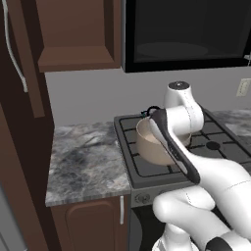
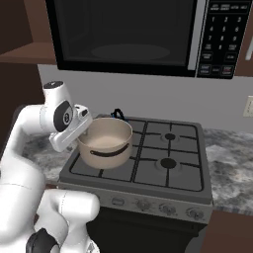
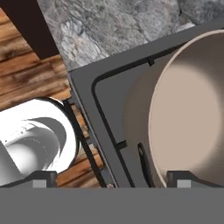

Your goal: Pick the kettle from the cabinet and place it on a stove burner. Then pick the pot from the counter and place it on another stove burner. Finally, turn both burners on.

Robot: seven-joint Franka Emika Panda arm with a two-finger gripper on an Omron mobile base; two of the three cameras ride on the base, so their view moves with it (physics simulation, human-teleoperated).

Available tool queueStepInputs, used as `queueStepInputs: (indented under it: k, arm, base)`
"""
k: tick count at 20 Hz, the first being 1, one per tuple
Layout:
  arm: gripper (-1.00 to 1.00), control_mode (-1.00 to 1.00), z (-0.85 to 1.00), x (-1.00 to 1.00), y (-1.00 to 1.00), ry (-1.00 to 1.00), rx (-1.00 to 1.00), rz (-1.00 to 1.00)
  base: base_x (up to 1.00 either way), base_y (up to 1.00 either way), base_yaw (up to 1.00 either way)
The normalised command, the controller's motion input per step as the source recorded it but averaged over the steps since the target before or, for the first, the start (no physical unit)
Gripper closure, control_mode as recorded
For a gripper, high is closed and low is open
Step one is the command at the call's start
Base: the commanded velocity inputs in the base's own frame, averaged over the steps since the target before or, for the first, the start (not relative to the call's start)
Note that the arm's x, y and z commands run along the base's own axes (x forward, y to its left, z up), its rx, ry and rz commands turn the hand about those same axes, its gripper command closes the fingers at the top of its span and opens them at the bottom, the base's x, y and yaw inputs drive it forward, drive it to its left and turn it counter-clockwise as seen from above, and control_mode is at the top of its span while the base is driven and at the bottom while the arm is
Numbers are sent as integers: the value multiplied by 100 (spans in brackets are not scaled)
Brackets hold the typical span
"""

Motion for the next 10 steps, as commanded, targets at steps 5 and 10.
queueStepInputs:
  k: [5, 10]
  arm:
    - [-100, -100, 12, -39, 0, -7, -1, 6]
    - [-100, -100, 9, -14, 1, -3, -1, 3]
  base:
    - [0, 0, 0]
    - [0, 0, 0]
